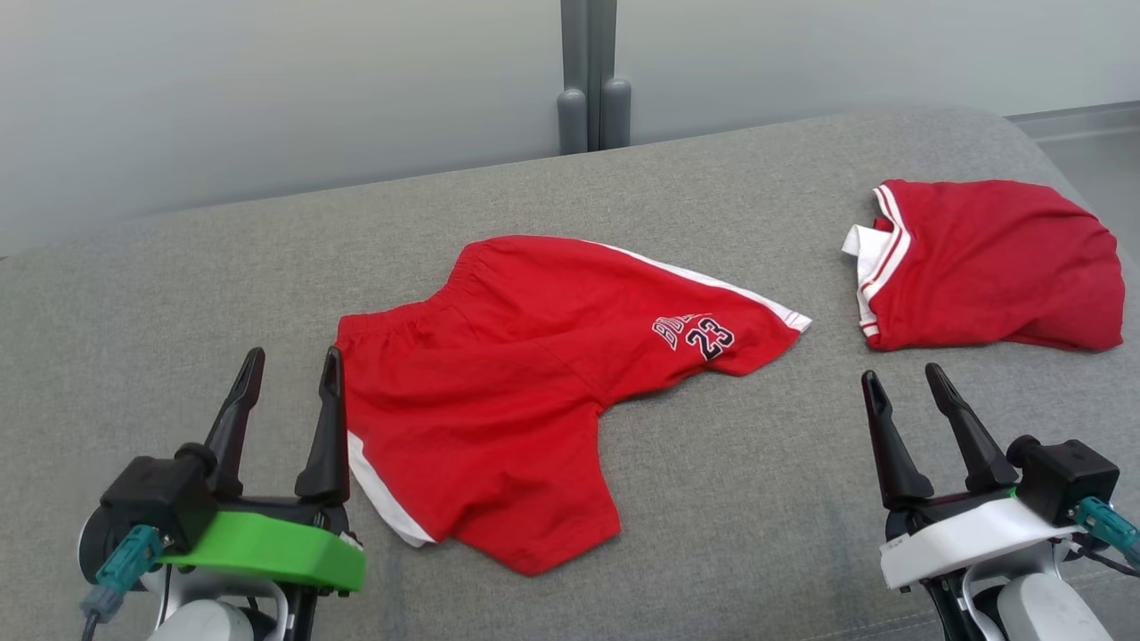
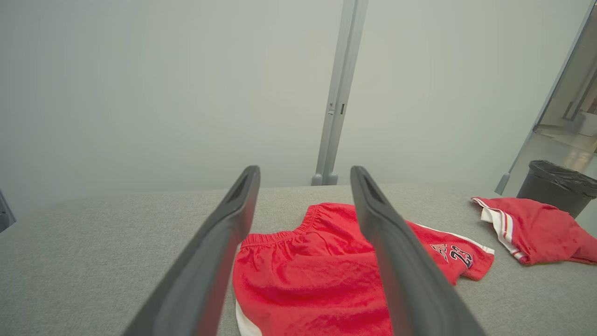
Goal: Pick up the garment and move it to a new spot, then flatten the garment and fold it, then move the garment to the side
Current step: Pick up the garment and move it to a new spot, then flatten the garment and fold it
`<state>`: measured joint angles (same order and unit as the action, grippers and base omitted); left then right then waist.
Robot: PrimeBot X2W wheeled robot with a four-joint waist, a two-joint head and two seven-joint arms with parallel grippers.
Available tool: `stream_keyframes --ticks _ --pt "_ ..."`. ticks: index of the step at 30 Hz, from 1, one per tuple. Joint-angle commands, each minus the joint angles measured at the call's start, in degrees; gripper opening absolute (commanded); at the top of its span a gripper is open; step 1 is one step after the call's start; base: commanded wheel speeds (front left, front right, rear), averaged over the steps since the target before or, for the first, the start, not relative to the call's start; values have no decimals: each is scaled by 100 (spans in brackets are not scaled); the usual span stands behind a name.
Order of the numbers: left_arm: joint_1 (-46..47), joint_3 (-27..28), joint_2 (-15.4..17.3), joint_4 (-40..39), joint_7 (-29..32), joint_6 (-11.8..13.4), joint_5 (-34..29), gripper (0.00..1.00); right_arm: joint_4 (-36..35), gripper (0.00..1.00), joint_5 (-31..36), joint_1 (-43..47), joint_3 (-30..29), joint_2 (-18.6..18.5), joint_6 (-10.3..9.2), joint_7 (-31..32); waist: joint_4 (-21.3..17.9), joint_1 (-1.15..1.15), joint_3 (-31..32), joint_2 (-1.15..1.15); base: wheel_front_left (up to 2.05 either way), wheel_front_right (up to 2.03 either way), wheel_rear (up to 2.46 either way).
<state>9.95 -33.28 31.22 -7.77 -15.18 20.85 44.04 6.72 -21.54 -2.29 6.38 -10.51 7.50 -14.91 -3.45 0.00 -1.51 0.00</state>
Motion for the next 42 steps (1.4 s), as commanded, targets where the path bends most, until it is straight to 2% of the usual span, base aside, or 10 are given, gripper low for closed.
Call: stream_keyframes --ticks 1,17,30,36,42 --pt "-138 86 -54 -60 0 -33 -101 100 -35 100 8 46 -16 -24 -2 -20 15 0 -36 0 0 0 0" --pt "-446 378 -348 -6 -3 -318 -431 100 -62 100 26 2 10 -62 -2 53 82 0 -42 0 0 0 0" --pt "-472 419 -409 81 -3 -394 -474 100 -52 100 -9 18 57 -79 -2 81 112 0 -53 0 0 0 0" --pt "-510 460 -408 91 -3 -361 -438 100 -30 100 -3 -150 345 -32 -2 238 164 0 -80 0 0 0 0" --pt "-480 448 -422 64 10 -345 -441 100 97 100 -452 -274 903 11 -2 700 373 0 -74 0 0 0 0"
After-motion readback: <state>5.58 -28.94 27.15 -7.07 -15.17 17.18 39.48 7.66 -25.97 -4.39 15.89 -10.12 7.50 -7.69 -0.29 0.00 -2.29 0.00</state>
